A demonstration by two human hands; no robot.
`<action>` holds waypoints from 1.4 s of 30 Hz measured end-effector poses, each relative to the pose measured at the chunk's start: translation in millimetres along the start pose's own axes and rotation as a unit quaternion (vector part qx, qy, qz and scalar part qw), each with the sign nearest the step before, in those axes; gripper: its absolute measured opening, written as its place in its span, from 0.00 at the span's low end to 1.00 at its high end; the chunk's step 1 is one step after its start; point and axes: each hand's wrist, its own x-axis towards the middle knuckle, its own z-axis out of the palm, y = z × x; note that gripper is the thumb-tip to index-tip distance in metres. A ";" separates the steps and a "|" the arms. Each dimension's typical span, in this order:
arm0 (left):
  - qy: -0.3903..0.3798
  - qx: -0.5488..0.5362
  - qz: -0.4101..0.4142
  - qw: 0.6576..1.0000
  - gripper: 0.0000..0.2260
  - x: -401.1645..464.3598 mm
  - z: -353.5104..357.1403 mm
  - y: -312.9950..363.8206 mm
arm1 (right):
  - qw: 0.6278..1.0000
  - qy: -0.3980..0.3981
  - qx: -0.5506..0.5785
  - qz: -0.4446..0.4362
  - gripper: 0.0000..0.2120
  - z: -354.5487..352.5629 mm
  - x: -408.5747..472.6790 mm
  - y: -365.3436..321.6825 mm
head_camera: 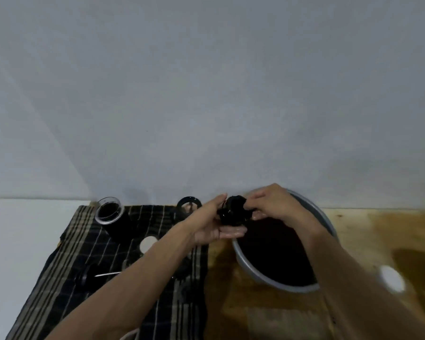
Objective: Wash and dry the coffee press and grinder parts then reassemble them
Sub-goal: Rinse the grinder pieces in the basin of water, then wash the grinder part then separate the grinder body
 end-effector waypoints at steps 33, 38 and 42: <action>0.099 0.030 0.088 0.991 0.29 173.6 44.3 -67.7 | 0.867 0.160 0.354 0.311 0.14 -29.9 19.1 166.6; 0.111 0.238 0.219 0.940 0.27 169.1 46.5 -73.7 | 0.847 0.081 0.482 0.211 0.12 -37.0 27.6 131.5; 0.090 0.273 0.246 0.926 0.30 166.0 49.2 -78.5 | 0.884 0.120 0.417 0.172 0.08 -43.2 37.7 118.1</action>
